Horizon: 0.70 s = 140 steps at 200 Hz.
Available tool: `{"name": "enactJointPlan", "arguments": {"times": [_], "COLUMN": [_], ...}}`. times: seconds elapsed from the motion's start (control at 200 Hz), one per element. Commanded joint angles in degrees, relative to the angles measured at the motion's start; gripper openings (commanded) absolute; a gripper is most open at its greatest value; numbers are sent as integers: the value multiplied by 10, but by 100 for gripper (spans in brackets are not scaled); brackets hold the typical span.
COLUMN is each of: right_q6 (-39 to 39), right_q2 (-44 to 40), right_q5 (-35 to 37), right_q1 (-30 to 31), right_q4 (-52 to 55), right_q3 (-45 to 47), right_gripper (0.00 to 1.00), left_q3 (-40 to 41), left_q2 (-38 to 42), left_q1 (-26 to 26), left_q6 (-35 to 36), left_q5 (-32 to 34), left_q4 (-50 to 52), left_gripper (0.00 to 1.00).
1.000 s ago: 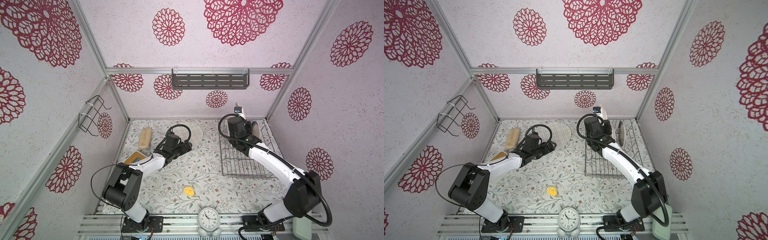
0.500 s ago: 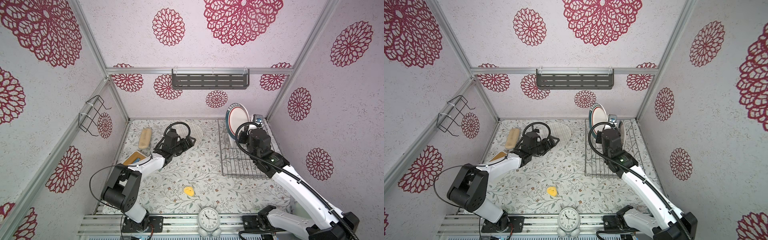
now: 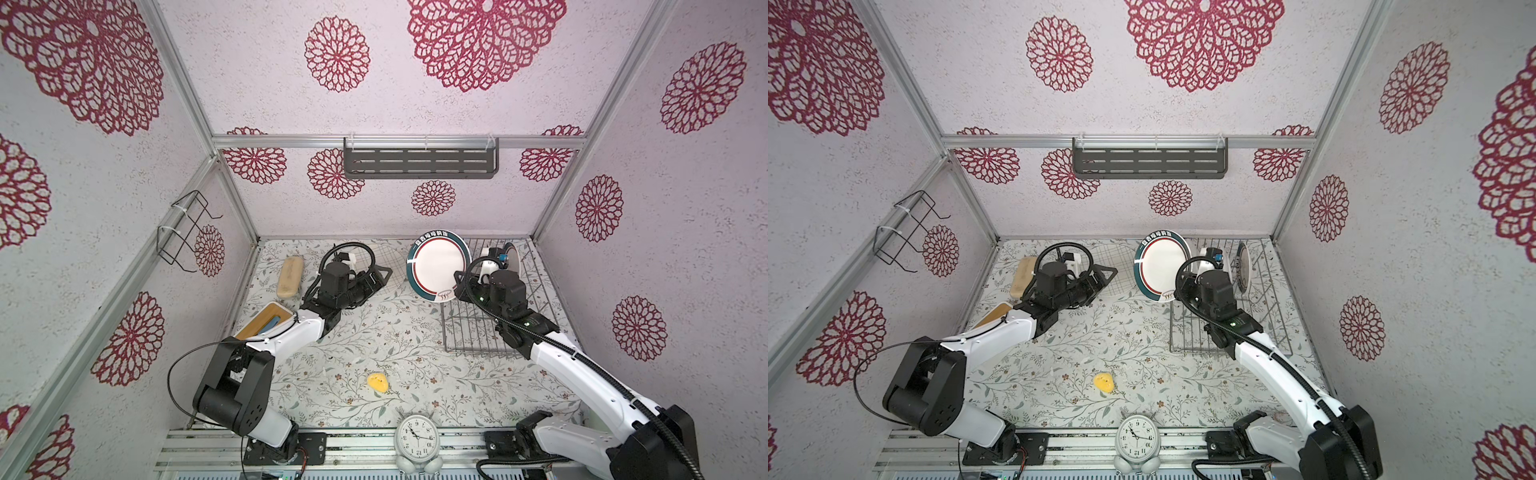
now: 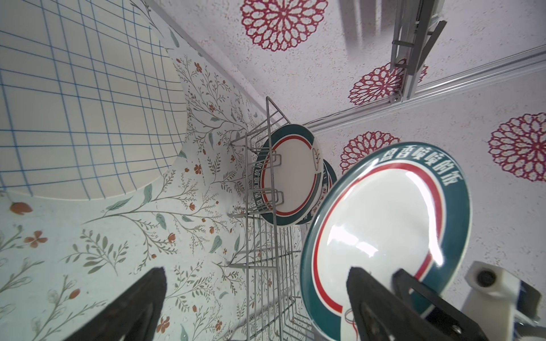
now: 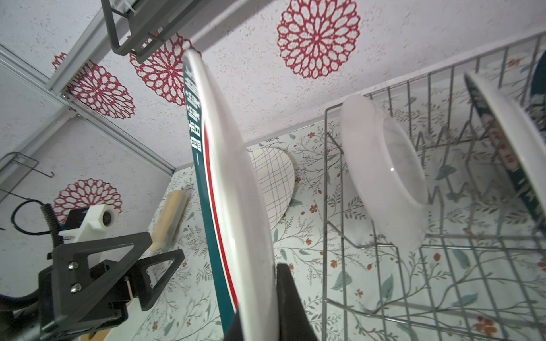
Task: Unload the plates from the dish rack
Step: Place a plate at the center of the table.
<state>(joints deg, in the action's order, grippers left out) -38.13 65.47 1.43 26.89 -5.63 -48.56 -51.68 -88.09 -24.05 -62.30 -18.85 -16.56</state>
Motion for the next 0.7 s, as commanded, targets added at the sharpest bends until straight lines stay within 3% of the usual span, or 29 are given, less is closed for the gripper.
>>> {"name": "enactJointPlan", "arguments": {"times": [0.0, 0.26, 0.696], "right_q6": [-78, -134, -179], "right_q2": [4, 31, 61], "right_q5": [-80, -121, -188], "right_q1": [-8, -10, -16], "right_q4": [-128, -177, -206], "right_q3": [-5, 6, 4], "right_gripper": [0, 0, 0], "left_q3": [5, 2, 4], "left_q2": [14, 4, -4], "left_q1": [4, 3, -1], "left_q6": [-6, -24, -30], "left_q5": [-12, -34, -49], "left_q4": [-35, -69, -99], "left_gripper": [99, 91, 63]}}
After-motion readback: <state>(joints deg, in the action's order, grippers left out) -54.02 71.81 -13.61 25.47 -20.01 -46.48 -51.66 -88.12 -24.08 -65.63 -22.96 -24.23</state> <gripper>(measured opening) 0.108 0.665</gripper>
